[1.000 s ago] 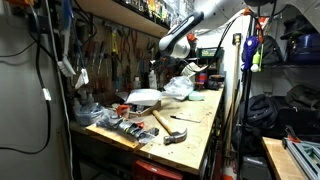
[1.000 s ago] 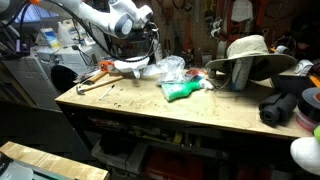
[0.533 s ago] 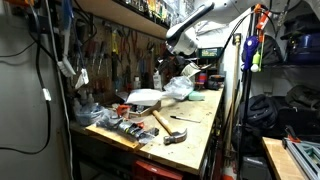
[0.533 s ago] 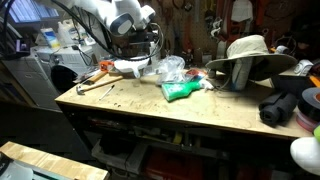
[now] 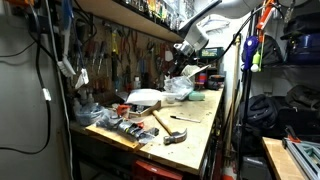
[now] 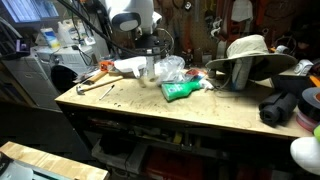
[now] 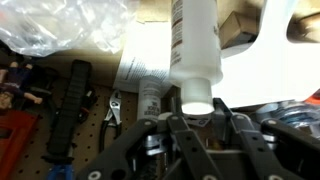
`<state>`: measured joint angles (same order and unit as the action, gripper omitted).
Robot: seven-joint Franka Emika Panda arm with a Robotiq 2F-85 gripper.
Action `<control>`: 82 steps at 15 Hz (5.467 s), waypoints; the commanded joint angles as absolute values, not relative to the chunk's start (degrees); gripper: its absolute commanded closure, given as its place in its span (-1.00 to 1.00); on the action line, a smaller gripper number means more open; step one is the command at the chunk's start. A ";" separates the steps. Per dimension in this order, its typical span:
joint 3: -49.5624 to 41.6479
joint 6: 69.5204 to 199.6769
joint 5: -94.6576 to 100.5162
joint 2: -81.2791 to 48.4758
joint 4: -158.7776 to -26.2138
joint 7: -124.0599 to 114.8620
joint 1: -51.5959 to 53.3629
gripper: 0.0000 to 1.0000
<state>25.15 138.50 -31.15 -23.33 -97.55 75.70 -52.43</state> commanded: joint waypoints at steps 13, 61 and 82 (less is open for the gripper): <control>-0.25 104.07 -45.60 -16.66 -99.93 116.37 -42.29 0.80; -9.70 97.78 -54.79 -36.08 -75.76 119.40 -41.79 0.80; -9.47 97.11 -49.81 -40.18 -69.81 114.38 -40.33 0.80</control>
